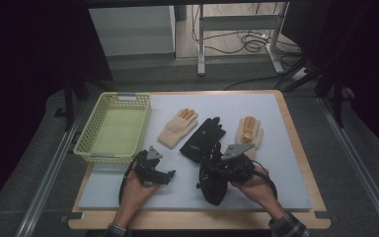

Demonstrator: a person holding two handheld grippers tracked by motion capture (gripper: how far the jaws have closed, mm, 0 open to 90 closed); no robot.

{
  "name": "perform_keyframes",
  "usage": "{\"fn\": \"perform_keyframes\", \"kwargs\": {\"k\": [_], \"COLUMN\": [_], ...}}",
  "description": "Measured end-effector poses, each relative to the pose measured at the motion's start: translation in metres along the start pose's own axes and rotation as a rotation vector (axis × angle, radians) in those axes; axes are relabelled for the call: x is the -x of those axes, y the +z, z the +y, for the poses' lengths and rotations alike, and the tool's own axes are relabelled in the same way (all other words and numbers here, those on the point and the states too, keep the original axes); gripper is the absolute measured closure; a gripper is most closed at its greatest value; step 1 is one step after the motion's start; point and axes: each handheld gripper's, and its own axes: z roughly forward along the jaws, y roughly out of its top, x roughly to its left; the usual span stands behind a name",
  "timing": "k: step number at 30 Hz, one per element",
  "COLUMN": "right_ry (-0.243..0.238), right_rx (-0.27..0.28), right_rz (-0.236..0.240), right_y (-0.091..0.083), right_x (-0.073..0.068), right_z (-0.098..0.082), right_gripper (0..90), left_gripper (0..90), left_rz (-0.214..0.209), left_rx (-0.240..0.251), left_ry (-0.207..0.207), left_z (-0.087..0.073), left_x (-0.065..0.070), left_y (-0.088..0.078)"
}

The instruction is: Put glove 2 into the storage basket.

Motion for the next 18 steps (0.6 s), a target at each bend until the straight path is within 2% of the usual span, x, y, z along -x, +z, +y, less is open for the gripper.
{"fn": "perform_keyframes", "kwargs": {"k": [1,4,7,9,12,18], "right_ry": [0.010,0.040,0.066,0.090,0.109,0.138], "right_rx": [-0.007,-0.037,-0.014,0.018,0.037,0.036], "right_rz": [0.016,0.035,0.025,0.014,-0.023,-0.086], "right_y": [0.007,0.024,0.022,0.015,0.008,0.014], "right_x": [-0.002,-0.005,-0.001,0.006,0.017,0.042], "right_z": [-0.004,-0.013,-0.012,-0.008,-0.002,0.010], "right_gripper": [72.9,52.0,44.9,43.9,44.7,53.3], "left_gripper": [3.8,3.9,3.9,3.8,3.8,3.8], "left_rz": [0.000,0.000,0.000,0.000,0.000,-0.001], "left_rx": [0.000,0.000,-0.001,-0.001,0.000,-0.001], "left_ry": [0.000,0.001,0.000,0.000,0.000,0.000], "left_z": [0.000,0.000,0.000,0.000,0.000,0.000], "left_x": [0.000,0.000,0.000,0.000,0.000,0.000], "left_y": [0.000,0.000,0.000,0.000,0.000,0.000]}}
